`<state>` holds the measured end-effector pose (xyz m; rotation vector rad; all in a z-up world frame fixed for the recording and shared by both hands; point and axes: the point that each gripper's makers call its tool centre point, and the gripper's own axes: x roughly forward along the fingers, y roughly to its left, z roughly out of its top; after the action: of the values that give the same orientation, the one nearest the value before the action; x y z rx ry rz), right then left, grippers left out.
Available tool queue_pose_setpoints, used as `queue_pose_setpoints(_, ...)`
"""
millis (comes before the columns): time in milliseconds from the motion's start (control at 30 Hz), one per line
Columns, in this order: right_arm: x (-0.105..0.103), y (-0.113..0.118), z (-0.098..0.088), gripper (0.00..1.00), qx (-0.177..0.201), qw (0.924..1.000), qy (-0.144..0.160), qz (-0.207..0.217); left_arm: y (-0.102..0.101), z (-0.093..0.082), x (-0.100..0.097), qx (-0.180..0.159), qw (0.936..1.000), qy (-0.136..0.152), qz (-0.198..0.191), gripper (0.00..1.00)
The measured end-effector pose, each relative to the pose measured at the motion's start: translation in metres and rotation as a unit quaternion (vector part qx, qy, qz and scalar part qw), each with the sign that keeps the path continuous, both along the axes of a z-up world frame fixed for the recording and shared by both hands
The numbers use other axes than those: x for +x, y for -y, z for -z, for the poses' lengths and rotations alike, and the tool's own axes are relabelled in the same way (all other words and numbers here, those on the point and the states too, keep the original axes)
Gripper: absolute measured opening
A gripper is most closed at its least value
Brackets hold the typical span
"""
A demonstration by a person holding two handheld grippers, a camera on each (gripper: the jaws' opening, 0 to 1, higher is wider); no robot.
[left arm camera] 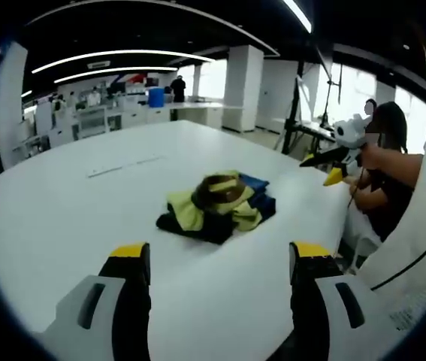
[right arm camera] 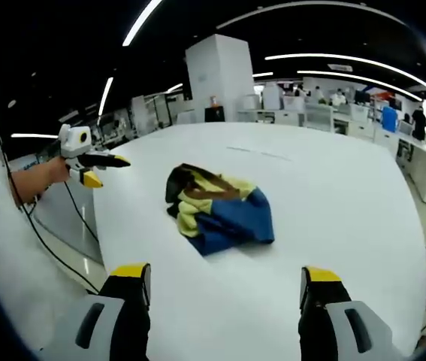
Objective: Fold the garment on the visible template until the final outline fits inside the template.
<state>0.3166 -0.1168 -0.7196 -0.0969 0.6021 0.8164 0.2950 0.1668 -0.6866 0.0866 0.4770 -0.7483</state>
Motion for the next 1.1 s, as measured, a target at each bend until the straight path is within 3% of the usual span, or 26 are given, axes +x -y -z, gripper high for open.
queue_pose_setpoints(600,0.0008,-0.0039,-0.0056,0.79,0.002,1.0,0.008,-0.006,-0.0026,0.0024,-0.0026,0.005,1.0,-0.007,-0.003,0.7)
queue_pose_setpoints(1100,0.0021,-0.0037,-0.0092,0.76,0.006,0.9998,0.009,-0.018,0.0047,0.0001,-0.0053,0.004,1.0,-0.008,-0.003,0.62)
